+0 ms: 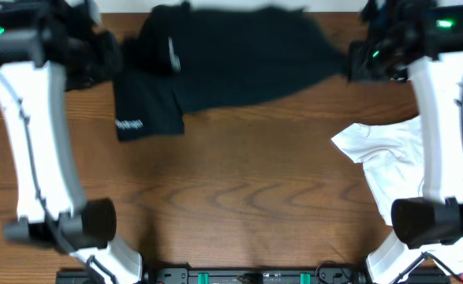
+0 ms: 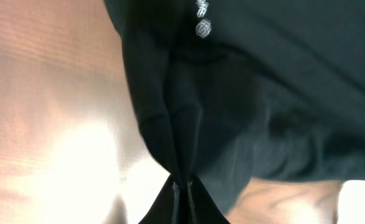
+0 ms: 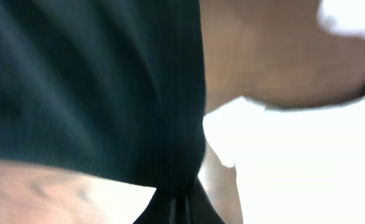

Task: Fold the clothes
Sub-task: 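Lay the black shirt flat on the table, pulling both grippers toward the robot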

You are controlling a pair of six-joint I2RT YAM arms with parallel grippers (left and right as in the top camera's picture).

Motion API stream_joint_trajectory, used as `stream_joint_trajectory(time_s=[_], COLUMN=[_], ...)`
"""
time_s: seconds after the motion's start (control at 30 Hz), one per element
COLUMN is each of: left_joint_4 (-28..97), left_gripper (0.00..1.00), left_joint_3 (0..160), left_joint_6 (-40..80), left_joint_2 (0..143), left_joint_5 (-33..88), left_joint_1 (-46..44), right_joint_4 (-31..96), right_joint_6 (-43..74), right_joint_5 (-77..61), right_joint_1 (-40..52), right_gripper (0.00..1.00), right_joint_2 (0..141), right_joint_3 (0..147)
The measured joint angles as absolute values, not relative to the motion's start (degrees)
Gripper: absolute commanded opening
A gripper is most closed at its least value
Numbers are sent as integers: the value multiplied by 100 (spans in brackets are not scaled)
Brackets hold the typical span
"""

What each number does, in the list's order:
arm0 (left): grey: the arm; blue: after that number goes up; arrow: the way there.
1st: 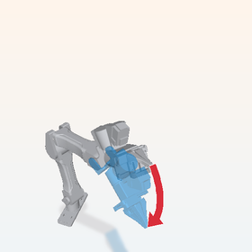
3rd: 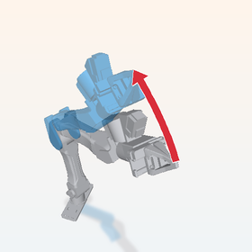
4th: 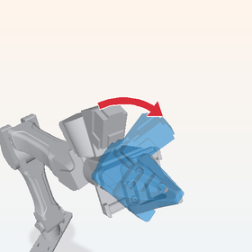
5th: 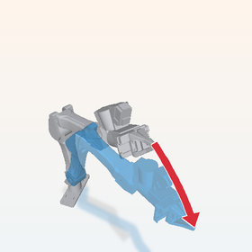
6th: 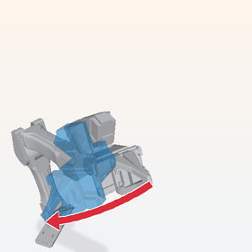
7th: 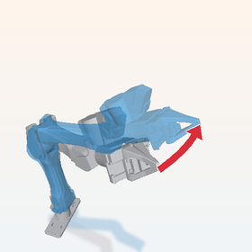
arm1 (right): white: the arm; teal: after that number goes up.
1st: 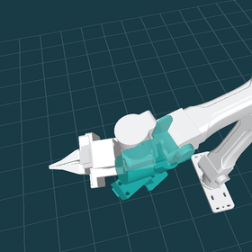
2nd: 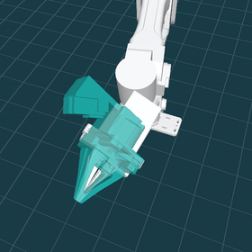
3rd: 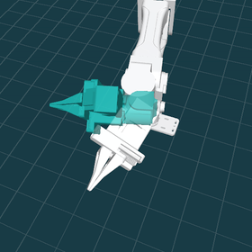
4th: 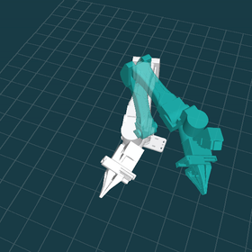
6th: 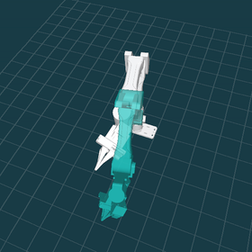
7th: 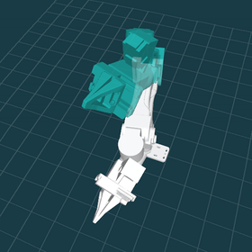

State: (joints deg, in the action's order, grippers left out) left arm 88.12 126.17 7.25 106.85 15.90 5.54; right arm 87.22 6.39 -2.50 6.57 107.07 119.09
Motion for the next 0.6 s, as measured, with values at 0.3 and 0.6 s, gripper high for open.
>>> stream_joint_trajectory(time_s=[0.3,0.6], left_joint_4=[8602,8473], left_gripper=[6,6], left_joint_3=[9776,8495], left_joint_6=[642,611], left_joint_2=[11413,11413], left_joint_5=[1374,1503], left_joint_1=[552,552], right_joint_4=[8523,8044], right_joint_6=[246,161], right_joint_5=[-248,-211], right_joint_1=[657,657], right_gripper=[1,1], right_joint_2=[10794,10794], right_joint_3=[9255,7876])
